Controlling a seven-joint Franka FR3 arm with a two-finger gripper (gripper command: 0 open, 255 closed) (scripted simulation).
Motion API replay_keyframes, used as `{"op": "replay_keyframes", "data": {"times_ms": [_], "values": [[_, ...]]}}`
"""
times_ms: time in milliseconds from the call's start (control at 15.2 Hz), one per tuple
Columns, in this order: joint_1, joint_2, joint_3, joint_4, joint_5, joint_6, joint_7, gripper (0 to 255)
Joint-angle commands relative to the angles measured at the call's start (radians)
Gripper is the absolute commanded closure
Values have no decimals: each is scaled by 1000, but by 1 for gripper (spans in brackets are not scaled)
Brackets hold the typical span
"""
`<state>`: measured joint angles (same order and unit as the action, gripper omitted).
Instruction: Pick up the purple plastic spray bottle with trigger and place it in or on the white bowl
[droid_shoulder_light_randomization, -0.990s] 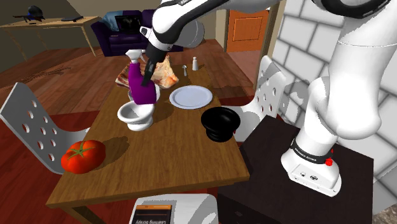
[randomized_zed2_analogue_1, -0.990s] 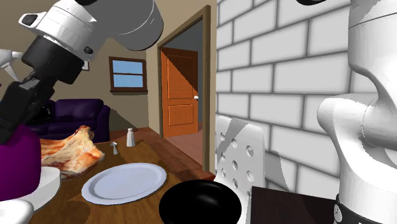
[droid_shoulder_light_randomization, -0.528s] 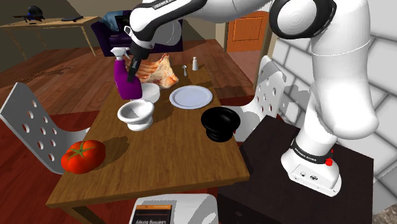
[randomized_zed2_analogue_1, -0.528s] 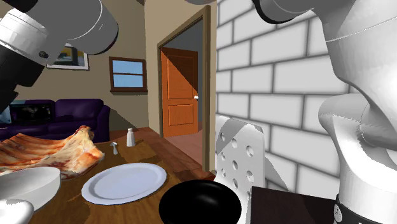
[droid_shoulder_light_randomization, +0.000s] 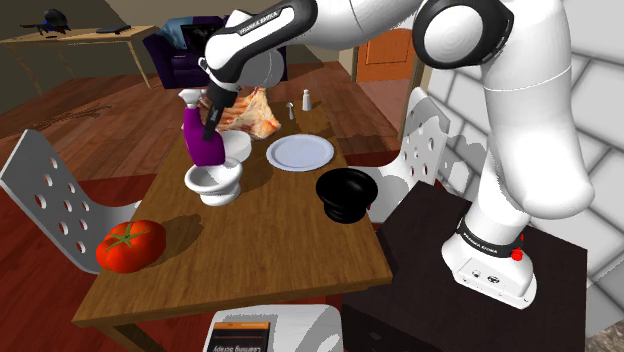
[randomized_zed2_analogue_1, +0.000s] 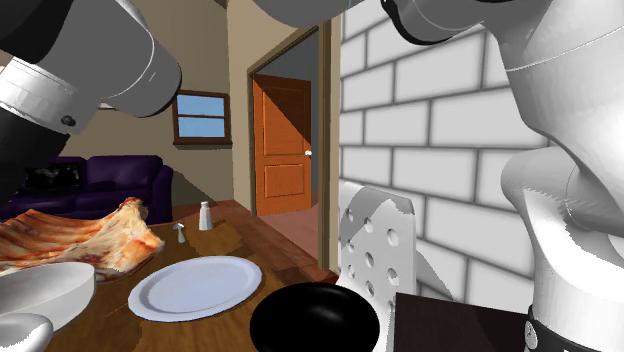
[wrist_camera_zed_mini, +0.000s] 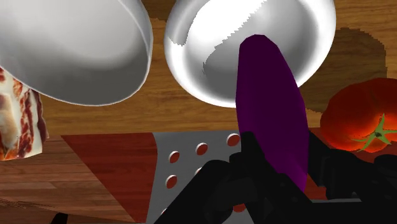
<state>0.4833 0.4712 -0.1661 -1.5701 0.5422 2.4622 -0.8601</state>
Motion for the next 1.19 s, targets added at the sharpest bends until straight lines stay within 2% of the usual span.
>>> {"op": "replay_keyframes", "data": {"times_ms": [0,660,726,1056,1122], "values": [[-3,10,6,-12,11,21,-14,255],[-6,21,12,-22,23,41,-28,255],[-6,21,12,-23,23,41,-28,0],[-6,21,12,-23,23,41,-28,0],[-6,-10,6,-41,16,28,-26,0]]}}
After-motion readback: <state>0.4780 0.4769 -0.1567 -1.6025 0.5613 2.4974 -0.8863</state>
